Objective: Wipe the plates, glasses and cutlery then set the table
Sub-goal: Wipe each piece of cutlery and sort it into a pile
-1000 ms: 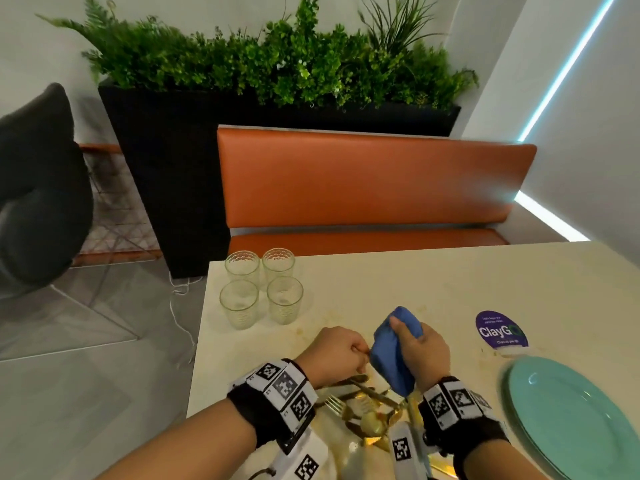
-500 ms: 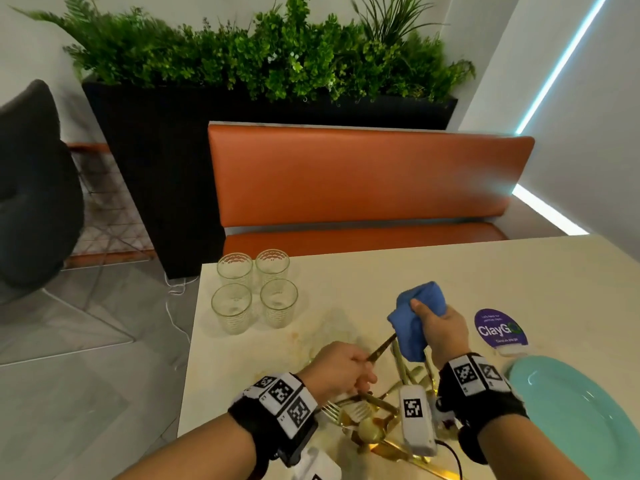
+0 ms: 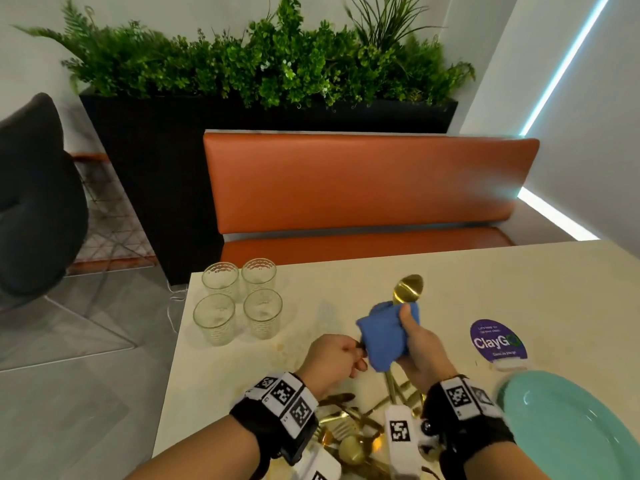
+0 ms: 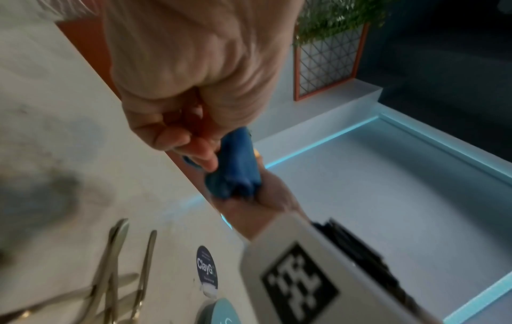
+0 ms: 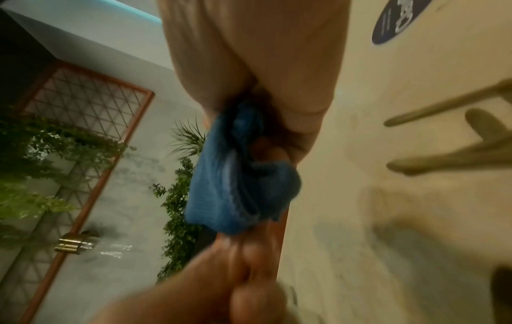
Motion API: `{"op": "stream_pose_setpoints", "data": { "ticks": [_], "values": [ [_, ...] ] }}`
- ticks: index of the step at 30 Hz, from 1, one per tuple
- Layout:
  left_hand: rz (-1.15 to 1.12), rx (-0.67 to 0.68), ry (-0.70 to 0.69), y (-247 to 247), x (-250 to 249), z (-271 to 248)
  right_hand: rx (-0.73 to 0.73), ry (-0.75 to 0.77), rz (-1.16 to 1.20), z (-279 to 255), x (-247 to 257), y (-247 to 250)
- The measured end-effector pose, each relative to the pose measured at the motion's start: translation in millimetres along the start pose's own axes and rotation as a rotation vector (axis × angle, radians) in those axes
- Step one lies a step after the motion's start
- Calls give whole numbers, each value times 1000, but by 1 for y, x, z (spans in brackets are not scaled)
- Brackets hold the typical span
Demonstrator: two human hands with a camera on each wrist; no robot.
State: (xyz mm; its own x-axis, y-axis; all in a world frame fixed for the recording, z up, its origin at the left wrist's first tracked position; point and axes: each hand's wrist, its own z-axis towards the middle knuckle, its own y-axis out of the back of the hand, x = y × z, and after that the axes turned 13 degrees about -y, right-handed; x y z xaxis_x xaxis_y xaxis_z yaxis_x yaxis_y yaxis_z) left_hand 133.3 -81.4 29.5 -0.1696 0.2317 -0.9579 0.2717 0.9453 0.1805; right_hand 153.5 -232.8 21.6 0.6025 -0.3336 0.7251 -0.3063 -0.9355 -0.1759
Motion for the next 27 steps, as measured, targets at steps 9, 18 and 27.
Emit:
{"op": "stream_pose_setpoints", "data": {
  "ticks": [9, 18, 27],
  "values": [
    [31, 35, 47, -22, 20, 13, -46, -5, -392, 2, -4, -10],
    [219, 56, 34, 15, 3, 52, -102, 18, -706, 19, 7, 21],
    [-207, -21, 261, -3, -7, 106, -43, 57, -1018, 41, 25, -5]
  ]
}}
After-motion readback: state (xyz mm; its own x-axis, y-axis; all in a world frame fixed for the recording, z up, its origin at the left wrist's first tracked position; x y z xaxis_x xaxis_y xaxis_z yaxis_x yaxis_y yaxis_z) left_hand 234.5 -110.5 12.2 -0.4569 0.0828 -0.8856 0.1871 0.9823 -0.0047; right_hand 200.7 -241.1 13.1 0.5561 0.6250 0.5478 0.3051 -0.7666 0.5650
